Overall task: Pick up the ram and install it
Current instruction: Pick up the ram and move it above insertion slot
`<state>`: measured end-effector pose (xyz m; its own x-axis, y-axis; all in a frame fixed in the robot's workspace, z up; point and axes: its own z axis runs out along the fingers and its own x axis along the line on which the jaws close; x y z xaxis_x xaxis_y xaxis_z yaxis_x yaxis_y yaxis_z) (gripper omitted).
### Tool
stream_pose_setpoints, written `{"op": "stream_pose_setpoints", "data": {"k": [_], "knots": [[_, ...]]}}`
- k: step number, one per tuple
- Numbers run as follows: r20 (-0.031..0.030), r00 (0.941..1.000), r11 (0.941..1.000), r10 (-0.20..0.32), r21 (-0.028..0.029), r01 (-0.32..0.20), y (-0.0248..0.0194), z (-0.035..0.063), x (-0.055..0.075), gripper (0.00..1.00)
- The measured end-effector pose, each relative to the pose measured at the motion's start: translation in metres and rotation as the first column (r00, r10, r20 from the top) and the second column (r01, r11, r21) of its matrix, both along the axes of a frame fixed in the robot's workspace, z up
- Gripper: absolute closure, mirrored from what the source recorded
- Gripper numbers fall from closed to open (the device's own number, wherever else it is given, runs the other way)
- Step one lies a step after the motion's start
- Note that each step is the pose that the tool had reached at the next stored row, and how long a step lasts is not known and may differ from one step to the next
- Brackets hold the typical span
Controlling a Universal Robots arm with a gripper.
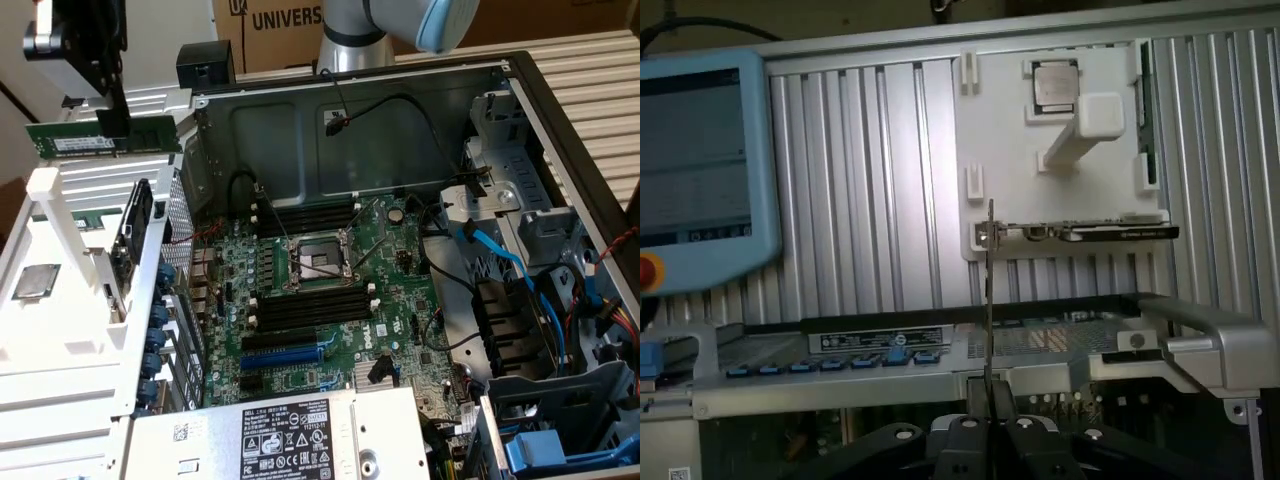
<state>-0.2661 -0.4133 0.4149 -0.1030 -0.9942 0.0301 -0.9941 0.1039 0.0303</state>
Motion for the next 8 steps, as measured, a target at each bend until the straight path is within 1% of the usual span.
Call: {"op": "stream_pose_setpoints", "data": {"k": [6,8], "knots": [[0.0,1.0,1.0,0.0,-0.0017,0.0,0.0,0.0014,0.027,0.87],[0.0,1.0,1.0,0.0,-0.0036,0.0,0.0,0.0015,0.036,0.87]]}}
